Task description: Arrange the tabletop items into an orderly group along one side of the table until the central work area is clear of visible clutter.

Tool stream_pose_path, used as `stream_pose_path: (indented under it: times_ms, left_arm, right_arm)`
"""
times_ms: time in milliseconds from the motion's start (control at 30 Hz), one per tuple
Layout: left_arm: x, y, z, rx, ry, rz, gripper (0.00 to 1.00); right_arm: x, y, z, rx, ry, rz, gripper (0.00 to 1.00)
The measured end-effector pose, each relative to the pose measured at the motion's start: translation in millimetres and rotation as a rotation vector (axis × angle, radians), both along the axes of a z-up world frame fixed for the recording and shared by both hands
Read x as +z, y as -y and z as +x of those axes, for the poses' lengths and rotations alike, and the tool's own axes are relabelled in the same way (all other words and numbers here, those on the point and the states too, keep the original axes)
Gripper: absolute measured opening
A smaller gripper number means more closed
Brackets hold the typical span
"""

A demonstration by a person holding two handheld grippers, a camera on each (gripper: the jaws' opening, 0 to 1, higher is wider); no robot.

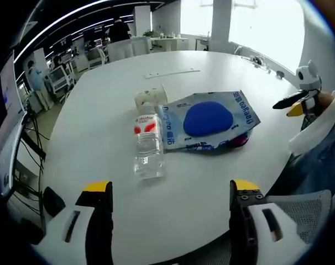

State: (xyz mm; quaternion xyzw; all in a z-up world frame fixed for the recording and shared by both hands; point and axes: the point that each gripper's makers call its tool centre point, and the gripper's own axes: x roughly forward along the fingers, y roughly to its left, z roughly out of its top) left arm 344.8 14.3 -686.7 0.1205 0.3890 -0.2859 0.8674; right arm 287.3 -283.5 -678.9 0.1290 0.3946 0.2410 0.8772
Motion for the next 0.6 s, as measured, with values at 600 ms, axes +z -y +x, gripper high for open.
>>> stream_pose_path:
  times_ms: [600]
  left_arm:
    - [-2.9,4.8,-1.1,-0.007,-0.008,0.009,0.88]
  right_arm:
    - [-2.6,3.9,-0.6,-0.023,-0.022,0.021,0.65]
